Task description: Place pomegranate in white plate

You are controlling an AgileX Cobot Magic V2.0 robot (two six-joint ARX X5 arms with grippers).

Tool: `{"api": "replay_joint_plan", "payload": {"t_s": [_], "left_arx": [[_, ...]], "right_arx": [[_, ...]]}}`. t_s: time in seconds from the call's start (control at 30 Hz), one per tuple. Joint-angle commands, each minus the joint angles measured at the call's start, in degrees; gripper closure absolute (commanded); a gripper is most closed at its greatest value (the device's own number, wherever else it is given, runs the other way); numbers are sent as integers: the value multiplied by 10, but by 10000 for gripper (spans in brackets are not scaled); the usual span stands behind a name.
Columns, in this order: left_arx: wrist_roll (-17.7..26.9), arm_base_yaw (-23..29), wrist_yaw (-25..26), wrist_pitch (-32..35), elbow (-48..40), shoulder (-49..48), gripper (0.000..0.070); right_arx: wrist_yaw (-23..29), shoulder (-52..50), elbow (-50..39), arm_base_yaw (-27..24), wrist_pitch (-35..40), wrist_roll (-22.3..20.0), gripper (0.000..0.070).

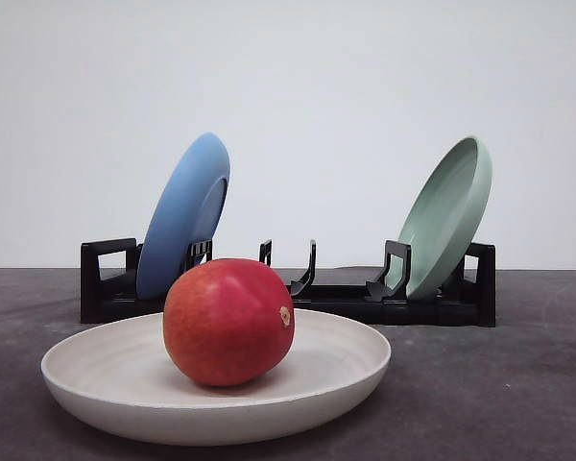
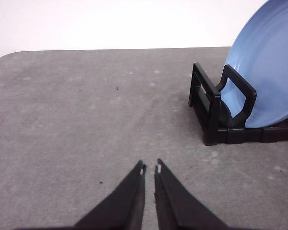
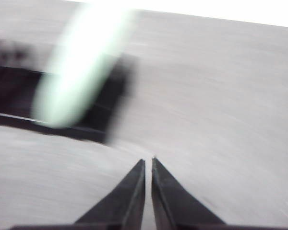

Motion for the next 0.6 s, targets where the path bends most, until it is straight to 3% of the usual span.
{"api": "replay_joint_plan", "payload": {"t_s": [0.0, 0.3, 0.57], "left_arx": [[5, -1, -2, 7, -5, 0, 683], [5, -1, -2, 7, -5, 0, 683], [6, -1, -2, 7, -5, 0, 683]], "right_arx": [[17, -48, -27, -8, 2, 10, 683], [21, -231, -139, -55, 19, 12, 683], [16, -283, -187, -69, 57, 12, 683]]}}
